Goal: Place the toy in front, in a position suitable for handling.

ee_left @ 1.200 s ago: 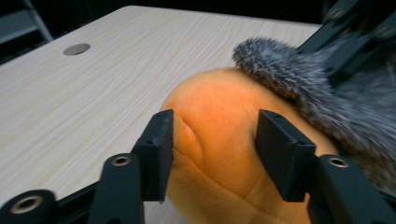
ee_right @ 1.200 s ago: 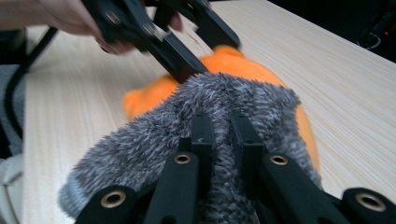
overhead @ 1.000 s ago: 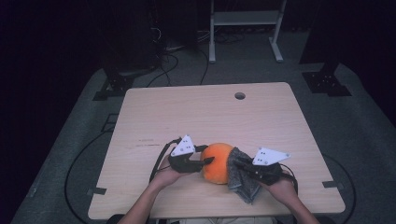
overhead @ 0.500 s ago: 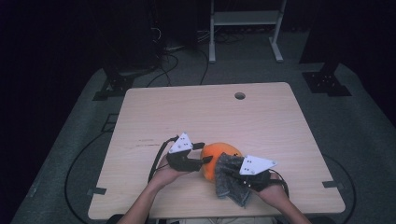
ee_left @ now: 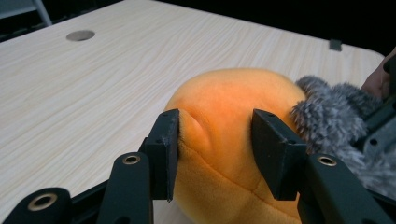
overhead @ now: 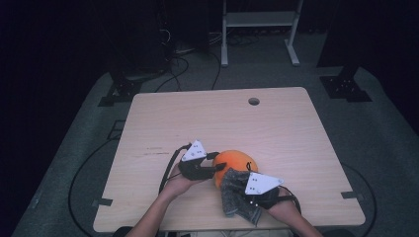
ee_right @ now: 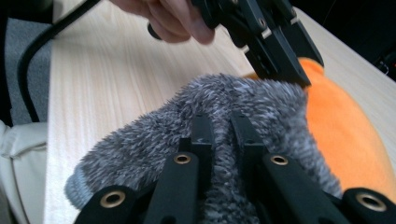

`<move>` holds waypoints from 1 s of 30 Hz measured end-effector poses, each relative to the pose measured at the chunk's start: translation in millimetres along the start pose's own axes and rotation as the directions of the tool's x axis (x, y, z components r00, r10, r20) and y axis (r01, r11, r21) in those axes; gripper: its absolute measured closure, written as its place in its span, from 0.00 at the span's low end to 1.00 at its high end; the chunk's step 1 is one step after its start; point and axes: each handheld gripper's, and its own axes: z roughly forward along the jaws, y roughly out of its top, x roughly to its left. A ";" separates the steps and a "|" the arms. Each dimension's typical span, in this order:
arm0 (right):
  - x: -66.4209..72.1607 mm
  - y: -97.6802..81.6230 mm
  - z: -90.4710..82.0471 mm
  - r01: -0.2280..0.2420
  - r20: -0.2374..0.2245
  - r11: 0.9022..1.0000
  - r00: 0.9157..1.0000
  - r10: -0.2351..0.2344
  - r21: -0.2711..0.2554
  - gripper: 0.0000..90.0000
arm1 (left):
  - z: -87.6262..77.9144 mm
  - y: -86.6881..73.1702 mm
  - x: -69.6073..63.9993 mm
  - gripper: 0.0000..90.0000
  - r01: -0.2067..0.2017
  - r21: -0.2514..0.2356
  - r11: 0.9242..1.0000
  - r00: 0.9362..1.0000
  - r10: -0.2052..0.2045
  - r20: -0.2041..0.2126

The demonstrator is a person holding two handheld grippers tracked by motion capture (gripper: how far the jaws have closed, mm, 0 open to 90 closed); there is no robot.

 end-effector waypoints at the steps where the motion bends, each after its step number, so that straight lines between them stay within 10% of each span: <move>1: -1.6 -1.6 -1.2 -0.013 -0.001 1.000 1.000 0.013 -0.001 0.90 | -0.3 -0.8 1.2 0.58 0.003 0.006 1.000 1.000 -0.003 -0.005; 16: -49.3 -11.5 -27.2 -0.195 0.076 0.980 0.978 0.196 -0.028 0.90 | 1.3 -1.3 -3.7 0.56 -0.037 0.000 0.999 0.999 0.037 0.008; 21: -46.5 -24.5 -26.1 -0.228 0.049 0.973 0.972 0.229 -0.019 0.90 | 4.7 -0.5 0.2 0.23 0.062 0.017 0.998 0.998 -0.062 0.003; 30: -52.6 -38.1 -42.8 -0.284 0.030 0.959 0.958 0.284 -0.002 0.90 | 6.7 -0.2 -9.1 0.49 -0.035 0.014 0.999 0.997 0.034 0.072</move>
